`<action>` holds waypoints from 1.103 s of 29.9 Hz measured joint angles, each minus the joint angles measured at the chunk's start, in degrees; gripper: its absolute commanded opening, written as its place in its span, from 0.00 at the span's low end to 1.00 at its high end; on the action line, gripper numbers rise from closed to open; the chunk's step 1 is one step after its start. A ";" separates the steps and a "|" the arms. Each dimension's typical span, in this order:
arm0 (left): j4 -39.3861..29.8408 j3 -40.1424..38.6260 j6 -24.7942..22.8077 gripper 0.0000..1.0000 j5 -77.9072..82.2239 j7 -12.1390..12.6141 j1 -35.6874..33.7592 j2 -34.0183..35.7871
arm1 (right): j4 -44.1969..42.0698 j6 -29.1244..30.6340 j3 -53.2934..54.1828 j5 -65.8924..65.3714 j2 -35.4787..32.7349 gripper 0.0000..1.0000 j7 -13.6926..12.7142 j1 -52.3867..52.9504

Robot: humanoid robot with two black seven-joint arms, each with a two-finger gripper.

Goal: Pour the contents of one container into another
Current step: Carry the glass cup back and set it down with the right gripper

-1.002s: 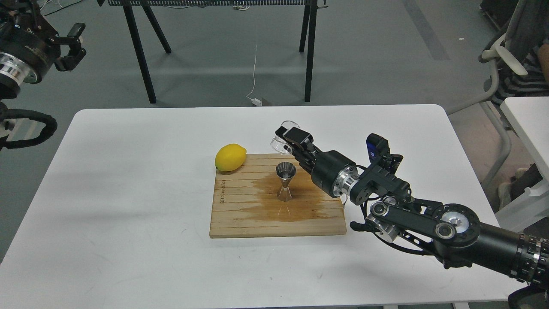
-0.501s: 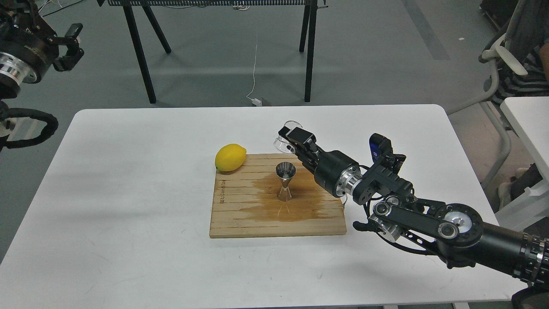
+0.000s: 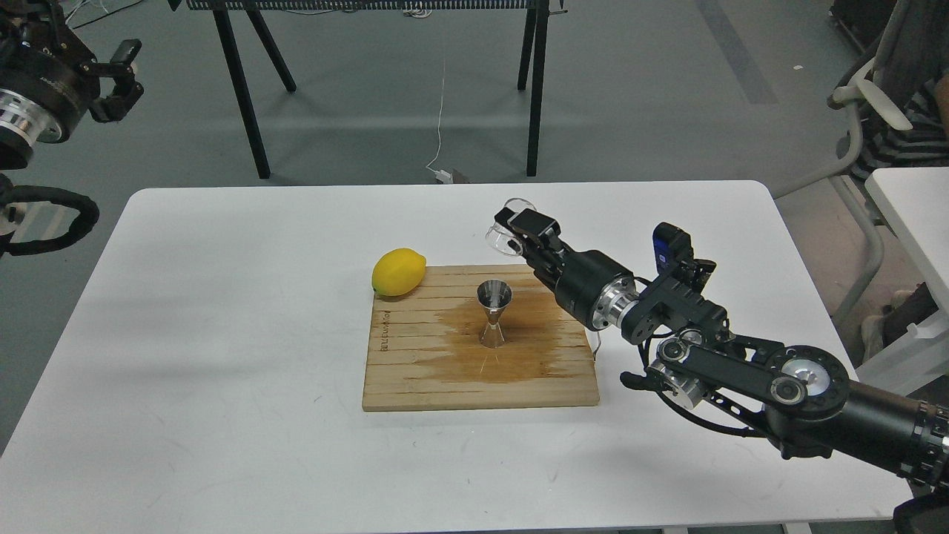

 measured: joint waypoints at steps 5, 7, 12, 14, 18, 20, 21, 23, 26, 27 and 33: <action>-0.04 0.01 -0.12 0.99 0.00 0.03 -0.43 0.65 | -0.09 0.11 13.65 16.20 1.80 0.23 -0.09 -2.68; -0.06 0.01 -0.17 0.99 -0.05 0.05 -0.54 0.90 | -0.73 0.14 21.54 23.92 3.60 0.23 -0.13 -4.45; -0.08 0.01 -0.18 0.99 -0.09 0.22 -0.86 1.05 | -4.27 0.26 40.47 37.06 7.98 0.24 -0.50 -9.36; -0.08 0.01 -0.13 0.99 -0.12 0.31 -1.01 1.06 | -6.96 0.71 46.66 39.89 8.87 0.24 -0.51 -11.28; -0.09 0.07 -0.04 0.99 -0.18 0.44 -1.90 1.07 | -12.56 3.29 54.97 43.24 9.43 0.24 -0.45 -14.82; -0.09 0.14 0.02 0.99 -0.18 0.47 -2.24 1.07 | -14.99 4.96 58.34 46.84 9.76 0.25 -0.41 -17.36; -0.09 0.18 0.04 0.99 -0.18 0.48 -2.34 1.06 | -15.93 6.09 59.37 48.58 9.92 0.25 -0.39 -18.53; -0.09 0.23 0.09 0.99 -0.18 0.48 -2.48 0.96 | -18.02 9.54 60.72 51.87 10.15 0.26 -0.20 -21.15; -0.08 0.41 0.11 0.99 -0.17 0.48 -2.52 0.91 | -21.95 16.11 61.37 54.38 11.19 0.26 0.15 -24.18; -0.08 0.49 0.10 0.99 -0.15 0.48 -2.55 0.89 | -23.32 18.13 61.40 54.86 11.76 0.26 0.18 -24.74; -0.08 0.70 0.11 0.99 -0.09 0.48 -2.56 0.89 | -33.24 28.49 61.52 59.15 13.89 0.26 0.12 -25.71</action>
